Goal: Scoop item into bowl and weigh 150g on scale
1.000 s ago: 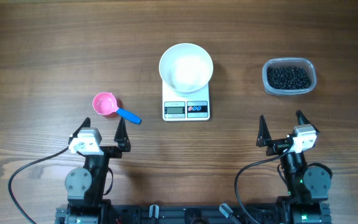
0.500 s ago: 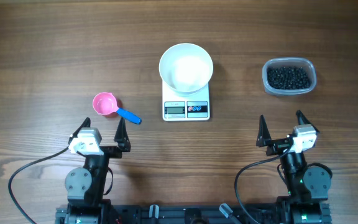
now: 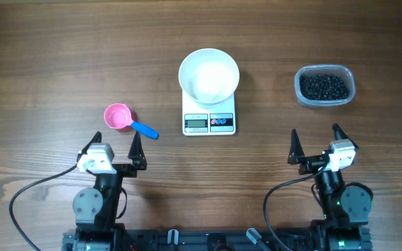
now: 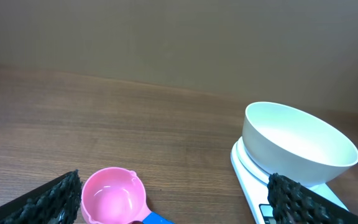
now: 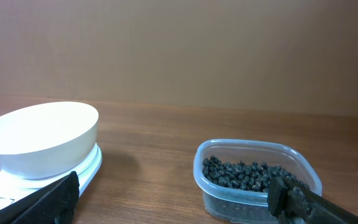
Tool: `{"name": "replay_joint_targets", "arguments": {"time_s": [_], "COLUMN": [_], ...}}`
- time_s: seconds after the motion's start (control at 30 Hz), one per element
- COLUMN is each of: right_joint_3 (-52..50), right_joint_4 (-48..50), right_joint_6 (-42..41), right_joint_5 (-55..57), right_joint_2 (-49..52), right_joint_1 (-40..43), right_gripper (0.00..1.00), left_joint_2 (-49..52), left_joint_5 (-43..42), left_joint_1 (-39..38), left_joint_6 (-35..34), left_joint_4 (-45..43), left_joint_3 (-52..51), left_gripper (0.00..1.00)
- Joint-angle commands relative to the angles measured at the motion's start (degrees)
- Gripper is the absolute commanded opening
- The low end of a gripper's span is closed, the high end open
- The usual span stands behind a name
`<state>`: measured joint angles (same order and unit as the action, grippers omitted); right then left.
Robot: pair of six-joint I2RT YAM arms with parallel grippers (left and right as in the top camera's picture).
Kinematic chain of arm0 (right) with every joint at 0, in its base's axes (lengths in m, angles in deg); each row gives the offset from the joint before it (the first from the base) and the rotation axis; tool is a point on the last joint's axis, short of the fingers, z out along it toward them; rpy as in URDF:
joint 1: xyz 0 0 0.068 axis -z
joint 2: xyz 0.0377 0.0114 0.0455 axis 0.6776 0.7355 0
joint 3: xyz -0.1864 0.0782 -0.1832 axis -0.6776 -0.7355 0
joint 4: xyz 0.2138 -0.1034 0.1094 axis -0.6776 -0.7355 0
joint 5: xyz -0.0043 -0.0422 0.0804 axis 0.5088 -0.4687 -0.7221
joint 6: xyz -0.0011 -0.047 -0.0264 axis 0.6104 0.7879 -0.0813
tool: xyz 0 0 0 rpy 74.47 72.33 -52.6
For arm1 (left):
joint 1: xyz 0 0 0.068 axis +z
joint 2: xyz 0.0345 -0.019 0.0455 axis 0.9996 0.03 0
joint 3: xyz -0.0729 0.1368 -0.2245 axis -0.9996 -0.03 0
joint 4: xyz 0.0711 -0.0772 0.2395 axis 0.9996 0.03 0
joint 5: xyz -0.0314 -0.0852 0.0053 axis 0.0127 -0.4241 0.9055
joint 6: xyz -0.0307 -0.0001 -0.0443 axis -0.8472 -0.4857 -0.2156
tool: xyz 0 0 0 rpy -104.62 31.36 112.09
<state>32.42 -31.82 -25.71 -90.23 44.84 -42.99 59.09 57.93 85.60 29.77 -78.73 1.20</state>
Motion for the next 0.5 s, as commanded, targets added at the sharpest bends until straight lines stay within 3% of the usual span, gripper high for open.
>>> {"name": "replay_joint_targets", "arguments": {"time_s": [0.0,0.47], "right_joint_3": [-0.09,-0.09], "right_joint_4": [0.24,0.24], "right_joint_6": [0.68,0.7], "right_joint_5": [0.98,0.98], "right_joint_2": [-0.24,-0.24], "right_joint_1": [-0.24,-0.24], "right_gripper": [1.0,1.0], "left_joint_2": [0.09,0.09], "left_joint_5": [-0.31,-0.35], "left_joint_1": [-0.2,-0.2], "left_joint_6": [1.16,0.74], "left_joint_4": [-0.04,-4.42], "left_joint_3": [-0.52,-0.48], "left_gripper": [1.0,1.0]}}
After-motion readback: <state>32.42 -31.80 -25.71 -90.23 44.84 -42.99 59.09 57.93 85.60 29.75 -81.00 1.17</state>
